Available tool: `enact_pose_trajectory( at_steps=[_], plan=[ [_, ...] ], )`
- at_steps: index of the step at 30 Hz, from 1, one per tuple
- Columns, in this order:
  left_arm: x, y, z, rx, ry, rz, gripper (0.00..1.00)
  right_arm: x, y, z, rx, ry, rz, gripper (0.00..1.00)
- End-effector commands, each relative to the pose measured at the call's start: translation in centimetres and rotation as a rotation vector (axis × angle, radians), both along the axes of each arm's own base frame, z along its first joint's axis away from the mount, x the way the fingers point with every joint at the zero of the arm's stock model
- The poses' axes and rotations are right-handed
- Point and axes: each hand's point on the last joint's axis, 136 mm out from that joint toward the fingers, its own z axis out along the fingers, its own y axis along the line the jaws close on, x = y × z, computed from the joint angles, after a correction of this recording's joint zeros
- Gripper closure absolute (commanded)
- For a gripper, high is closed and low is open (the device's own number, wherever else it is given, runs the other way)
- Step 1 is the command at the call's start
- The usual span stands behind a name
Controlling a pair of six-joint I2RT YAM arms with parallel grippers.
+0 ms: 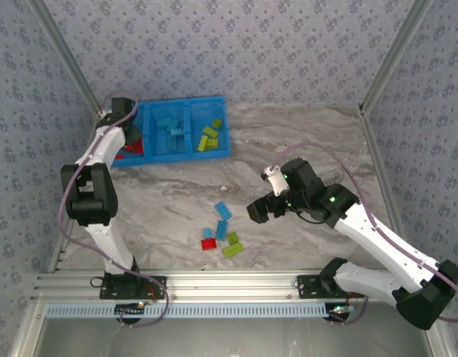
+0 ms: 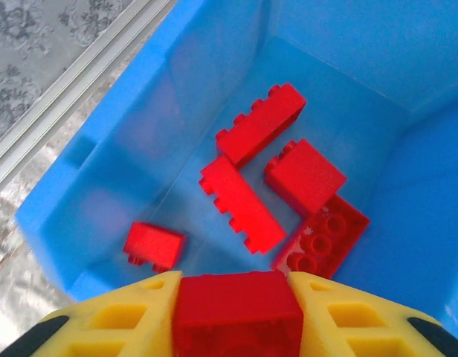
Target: Sort the legos into containers by color
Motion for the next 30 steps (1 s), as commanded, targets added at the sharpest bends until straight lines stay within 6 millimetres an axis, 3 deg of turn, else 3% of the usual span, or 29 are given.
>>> enact_pose_trajectory(
  at_steps=[1,6,10,14,18,21,24,26,30],
  plan=[
    [0.7,1.0,0.5,-0.008,0.014,0.008,0.57,0.0,-1.3,0.6,0.001,-0.02,-0.057,0.0],
    [1.2,1.0,1.1,-0.017,0.019,-0.015,0.44,0.5,-1.9,0.9,-0.01,-0.044,-0.092,0.0],
    [-1.1,-0.6,3.5,-0.079,-0.012,-0.047,0.48,1.5,-2.1,0.9,0.002,-0.056,-0.134,0.0],
    [-5.8,-5.2,6.4,-0.154,-0.124,-0.13,0.49,2.8,-2.2,0.6,0.02,-0.062,-0.178,0.0],
    [-11.5,-11.9,7.1,-0.126,-0.13,-0.309,0.49,4.0,-2.8,0.1,0.021,-0.06,-0.223,0.0],
    [-16.5,-17.1,5.8,-0.076,-0.071,-0.482,0.49,4.9,-3.1,-0.2,0.036,-0.049,-0.248,0.0],
    [-21.9,-22.6,2.8,-0.088,0.023,-0.699,0.5,5.7,-3.0,-0.6,0.057,-0.031,-0.26,0.0],
    [-26.0,-24.9,0.4,-0.111,0.118,-0.765,0.5,6.0,-2.9,-1.0,0.069,-0.014,-0.264,0.0],
    [-31.7,-28.3,-3.2,-0.186,0.216,-0.843,0.5,6.6,-2.5,-1.7,0.077,0.015,-0.259,0.0]
  ],
)
